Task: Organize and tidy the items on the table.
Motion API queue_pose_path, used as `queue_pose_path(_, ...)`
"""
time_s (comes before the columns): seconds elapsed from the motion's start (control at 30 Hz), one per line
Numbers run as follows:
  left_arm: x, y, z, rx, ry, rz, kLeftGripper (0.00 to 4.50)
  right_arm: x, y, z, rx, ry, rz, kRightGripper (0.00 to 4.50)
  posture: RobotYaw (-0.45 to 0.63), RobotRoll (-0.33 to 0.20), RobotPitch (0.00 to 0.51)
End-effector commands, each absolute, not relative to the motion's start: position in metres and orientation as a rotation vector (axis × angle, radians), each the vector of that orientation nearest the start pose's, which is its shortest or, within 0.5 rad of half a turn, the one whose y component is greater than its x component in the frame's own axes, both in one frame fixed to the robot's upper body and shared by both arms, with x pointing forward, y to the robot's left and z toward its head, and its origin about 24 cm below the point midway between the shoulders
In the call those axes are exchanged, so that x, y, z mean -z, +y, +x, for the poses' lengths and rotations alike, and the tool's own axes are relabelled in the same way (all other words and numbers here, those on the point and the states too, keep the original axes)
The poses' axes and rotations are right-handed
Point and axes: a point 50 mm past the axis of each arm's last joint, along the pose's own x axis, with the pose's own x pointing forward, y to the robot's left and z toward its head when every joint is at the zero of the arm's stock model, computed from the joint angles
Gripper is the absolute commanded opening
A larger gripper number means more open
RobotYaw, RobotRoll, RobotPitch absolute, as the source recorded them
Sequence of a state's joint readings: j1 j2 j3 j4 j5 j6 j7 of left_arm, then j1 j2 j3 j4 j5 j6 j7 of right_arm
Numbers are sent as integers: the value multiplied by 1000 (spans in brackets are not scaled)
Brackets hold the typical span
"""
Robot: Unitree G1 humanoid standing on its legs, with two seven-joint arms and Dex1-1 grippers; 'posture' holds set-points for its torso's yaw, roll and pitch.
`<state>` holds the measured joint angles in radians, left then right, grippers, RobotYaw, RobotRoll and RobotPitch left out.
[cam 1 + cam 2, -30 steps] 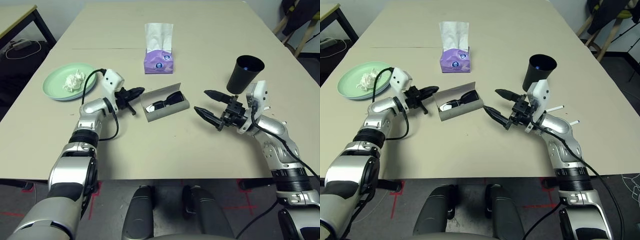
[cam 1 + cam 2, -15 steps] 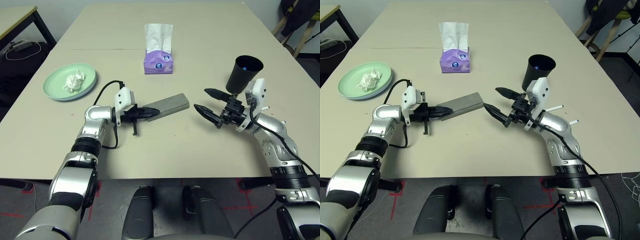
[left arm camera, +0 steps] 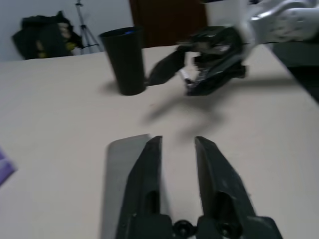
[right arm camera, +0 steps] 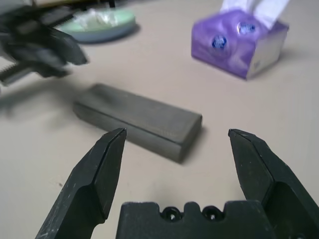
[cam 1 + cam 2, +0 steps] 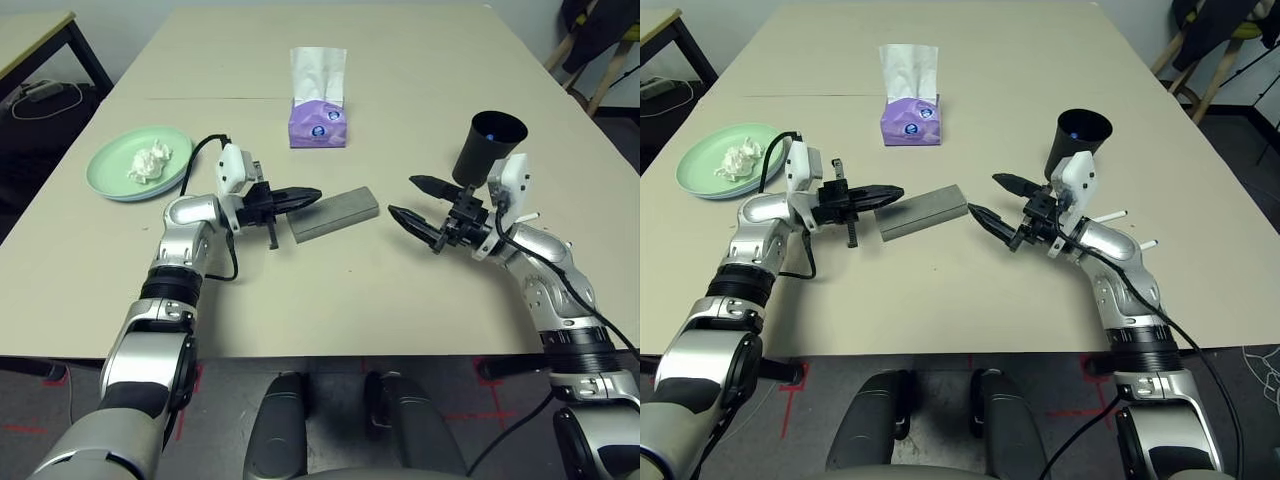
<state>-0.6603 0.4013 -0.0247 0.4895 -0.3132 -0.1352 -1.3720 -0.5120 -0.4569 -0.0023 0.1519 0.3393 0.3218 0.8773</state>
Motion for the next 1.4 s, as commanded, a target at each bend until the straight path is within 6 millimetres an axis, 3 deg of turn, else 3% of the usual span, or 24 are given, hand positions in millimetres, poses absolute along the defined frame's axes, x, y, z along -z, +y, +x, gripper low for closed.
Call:
queue_pose_path(0.03, -161, 141, 319, 1442, -250, 250, 2465, -148, -184, 329, -882, 174, -186, 4500, 101, 0, 145)
queue_pose_path(0.2, -165, 128, 315, 1464, -232, 252, 4376, -169, -203, 329, -1002, 260, -367, 4500, 106, 0, 143)
queue_pose_path(0.23, -163, 127, 315, 1457, -216, 255, 4473, -172, -211, 326, -1048, 303, -443, 4500, 105, 0, 142)
queue_pose_path(0.47, -152, 129, 312, 1413, -159, 241, 4473, -180, -262, 311, -1196, 586, -1029, 4500, 94, 0, 146)
queue_pose_path(0.67, -152, 129, 311, 1397, -161, 229, 4473, -181, -278, 310, -1276, 703, -1322, 4500, 97, 0, 155)
queue_pose_path(0.93, -153, 128, 312, 1364, -179, 239, 4473, -176, -286, 312, -1351, 794, -1479, 4500, 110, 0, 164)
queue_pose_path(1.37, -153, 129, 311, 1355, -177, 241, 4473, -165, -280, 312, -1387, 767, -1515, 4500, 115, 0, 170)
queue_pose_path(1.4, -153, 129, 311, 1354, -177, 242, 4492, -165, -280, 312, -1387, 765, -1514, 4323, 115, 0, 169)
